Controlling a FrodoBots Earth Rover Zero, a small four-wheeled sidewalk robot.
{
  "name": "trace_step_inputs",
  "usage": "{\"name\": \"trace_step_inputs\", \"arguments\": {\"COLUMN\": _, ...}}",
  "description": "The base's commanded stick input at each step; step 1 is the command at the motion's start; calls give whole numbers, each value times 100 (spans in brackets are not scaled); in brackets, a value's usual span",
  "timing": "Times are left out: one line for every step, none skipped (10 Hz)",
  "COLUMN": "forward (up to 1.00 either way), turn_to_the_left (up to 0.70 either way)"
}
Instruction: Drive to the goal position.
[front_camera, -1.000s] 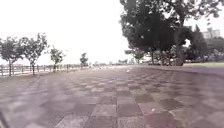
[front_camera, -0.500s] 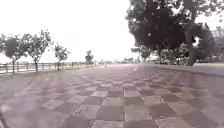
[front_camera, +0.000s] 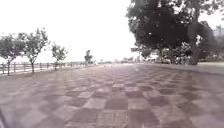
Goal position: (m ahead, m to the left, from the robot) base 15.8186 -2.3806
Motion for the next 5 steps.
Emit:
{"name": "trace_step_inputs", "arguments": {"forward": 100, "turn_to_the_left": 0}}
{"name": "trace_step_inputs", "arguments": {"forward": 100, "turn_to_the_left": 0}}
{"name": "trace_step_inputs", "arguments": {"forward": 100, "turn_to_the_left": 0}}
{"name": "trace_step_inputs", "arguments": {"forward": 100, "turn_to_the_left": 0}}
{"name": "trace_step_inputs", "arguments": {"forward": 100, "turn_to_the_left": 0}}
